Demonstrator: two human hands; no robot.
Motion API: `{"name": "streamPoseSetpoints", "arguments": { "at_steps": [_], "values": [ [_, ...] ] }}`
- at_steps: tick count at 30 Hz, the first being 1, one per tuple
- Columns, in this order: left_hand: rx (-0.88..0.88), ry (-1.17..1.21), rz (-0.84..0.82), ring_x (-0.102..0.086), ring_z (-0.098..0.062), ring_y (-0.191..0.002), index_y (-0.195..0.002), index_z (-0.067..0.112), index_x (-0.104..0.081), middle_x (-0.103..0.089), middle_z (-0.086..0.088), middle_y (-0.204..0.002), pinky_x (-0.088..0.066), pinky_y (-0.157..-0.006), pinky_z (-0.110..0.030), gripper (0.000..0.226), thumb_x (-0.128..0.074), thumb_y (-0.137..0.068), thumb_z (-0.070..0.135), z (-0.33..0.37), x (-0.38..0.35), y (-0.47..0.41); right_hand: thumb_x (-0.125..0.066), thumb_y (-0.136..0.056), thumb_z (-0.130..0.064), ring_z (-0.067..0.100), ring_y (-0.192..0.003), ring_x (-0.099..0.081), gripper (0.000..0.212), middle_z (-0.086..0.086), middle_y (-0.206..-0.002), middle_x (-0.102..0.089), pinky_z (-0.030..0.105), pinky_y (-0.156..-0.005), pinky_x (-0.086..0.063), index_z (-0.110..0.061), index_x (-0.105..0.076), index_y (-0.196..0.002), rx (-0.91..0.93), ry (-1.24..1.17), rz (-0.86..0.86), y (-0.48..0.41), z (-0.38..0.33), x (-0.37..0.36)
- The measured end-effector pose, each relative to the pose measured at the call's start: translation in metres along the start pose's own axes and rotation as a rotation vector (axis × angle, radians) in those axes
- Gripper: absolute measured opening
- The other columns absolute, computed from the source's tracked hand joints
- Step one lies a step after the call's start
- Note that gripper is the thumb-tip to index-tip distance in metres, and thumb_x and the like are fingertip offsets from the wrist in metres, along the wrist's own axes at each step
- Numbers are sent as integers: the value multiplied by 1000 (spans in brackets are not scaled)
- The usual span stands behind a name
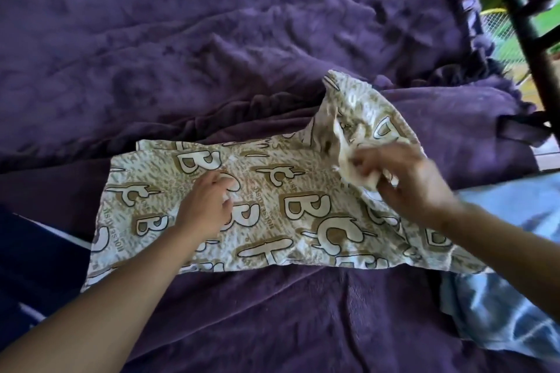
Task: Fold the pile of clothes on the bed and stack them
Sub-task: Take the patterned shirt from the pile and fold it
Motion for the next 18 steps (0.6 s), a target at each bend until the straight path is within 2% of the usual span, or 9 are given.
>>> {"name": "streamPoseSetpoints", "arguments": {
  "at_steps": [3,4,6,8,10,12,13,15,18],
  "values": [
    [11,31,58,-37,-22,-128,-128,15,-55,-43,-5,-133,-47,-91,-38,37,-57,-92,19,11,7,8,-55,-78,-2,10,-138,-37,32,-13,-136,-54,37,-113,-30,-24,-69,-96,68,328,-663,52,12,-56],
    [2,38,85,-37,-22,-128,-130,15,-54,-43,-5,-134,-48,-89,-35,39,-57,-92,20,19,9,10,-52,-82,-5,8,-138,-37,32,-15,-136,-53,33,-113,-31,-28,-69,-99,-3,340,-755,58,21,-60],
    [-53,47,165,-37,-23,-129,-134,17,-51,-40,-6,-140,-47,-88,-31,44,-58,-91,19,40,13,16,-53,-86,-11,12,-102,-68,26,-9,-104,-72,33,-87,-54,-28,-71,-94,-185,166,-584,39,26,-44],
    [-172,38,237,-42,-23,-126,-134,20,-51,-39,-7,-144,-45,-91,-28,47,-61,-88,15,70,15,24,-57,-87,-23,5,-58,-66,18,-10,-77,-70,28,-53,-56,-26,-73,-96,-325,84,-207,1,34,-12],
    [-318,6,246,-48,-25,-123,-134,23,-51,-41,-11,-143,-43,-96,-33,53,-65,-85,11,105,7,34,-62,-86,-28,18,-65,-67,25,3,-90,-72,31,-60,-55,-24,-69,-109,-429,173,62,-39,56,12],
    [-444,-47,207,-49,-25,-122,-136,28,-48,-42,-11,-142,-42,-102,-39,60,-66,-82,9,134,-11,45,-70,-82,-35,26,-96,-64,46,6,-114,-67,30,-76,-49,-22,-59,-125,-637,139,78,-69,89,12],
    [-478,-68,160,-46,-24,-123,-138,31,-44,-40,-10,-143,-42,-104,-39,63,-65,-83,8,142,-23,49,-74,-79,-39,24,-99,-62,58,4,-118,-63,26,-72,-47,-20,-53,-129,-765,40,37,-78,105,5],
    [-470,-88,37,-38,-25,-130,-140,34,-39,-32,-7,-148,-39,-106,-39,63,-58,-87,6,146,-48,52,-81,-73,-39,17,-86,-59,69,4,-111,-60,19,-56,-42,-14,-51,-130,-966,-147,-54,-84,123,-13],
    [-399,-30,-61,-37,-22,-130,-138,32,-42,-27,-3,-151,-50,-93,-32,56,-51,-89,6,134,-59,48,-84,-68,-20,9,-60,-55,51,2,-84,-62,17,-44,-43,-4,-64,-112,-966,-278,-88,-94,118,-19]
  ]
}}
Point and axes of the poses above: each hand's wrist, its own y-axis away from the middle knuckle, its own x-axis out of the back of the hand, z = x × y, the point moved 7 cm from there along -y, towards the middle knuckle
